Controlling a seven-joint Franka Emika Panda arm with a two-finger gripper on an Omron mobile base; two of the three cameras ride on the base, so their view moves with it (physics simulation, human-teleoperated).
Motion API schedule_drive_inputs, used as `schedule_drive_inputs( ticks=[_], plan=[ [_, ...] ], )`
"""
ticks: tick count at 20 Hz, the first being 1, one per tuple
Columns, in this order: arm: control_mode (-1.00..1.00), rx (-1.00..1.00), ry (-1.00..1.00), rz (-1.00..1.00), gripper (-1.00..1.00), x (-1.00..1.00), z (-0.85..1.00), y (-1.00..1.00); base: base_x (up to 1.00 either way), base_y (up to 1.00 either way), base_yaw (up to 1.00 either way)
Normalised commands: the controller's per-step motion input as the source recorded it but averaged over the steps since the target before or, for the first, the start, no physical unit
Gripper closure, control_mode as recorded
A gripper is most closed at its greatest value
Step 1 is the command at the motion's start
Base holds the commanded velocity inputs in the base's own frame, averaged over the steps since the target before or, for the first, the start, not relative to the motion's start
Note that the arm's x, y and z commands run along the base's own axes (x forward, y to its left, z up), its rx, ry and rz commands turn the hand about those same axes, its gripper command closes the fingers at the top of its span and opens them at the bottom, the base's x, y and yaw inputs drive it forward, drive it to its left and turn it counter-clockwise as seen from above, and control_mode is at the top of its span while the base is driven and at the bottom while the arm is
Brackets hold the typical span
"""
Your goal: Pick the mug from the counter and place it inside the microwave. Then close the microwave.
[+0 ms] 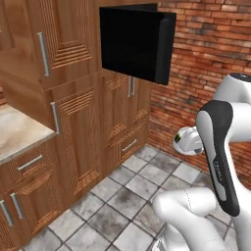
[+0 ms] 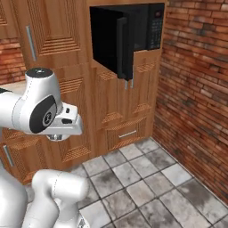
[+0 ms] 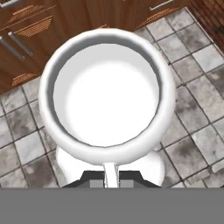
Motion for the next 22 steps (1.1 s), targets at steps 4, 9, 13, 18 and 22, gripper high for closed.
schedule_drive_inputs(
  ticks=[4,9,13,18,22],
  plan=[
    [1.00,0.00,0.00,0.00,1.00,0.00,0.00,0.00,-0.02,-0.22,-0.02],
    [1.00,0.00,0.00,0.00,1.00,0.00,0.00,0.00,0.28,-0.50,0.00],
    [1.00,0.00,0.00,0.00,1.00,0.00,0.00,0.00,0.28,-0.75,0.00],
    [1.00,0.00,0.00,0.00,1.00,0.00,0.00,0.00,0.38,-0.80,-0.01],
    [1.00,0.00,0.00,0.00,1.00,0.00,0.00,0.00,0.42,-0.72,-0.01]
  ],
)
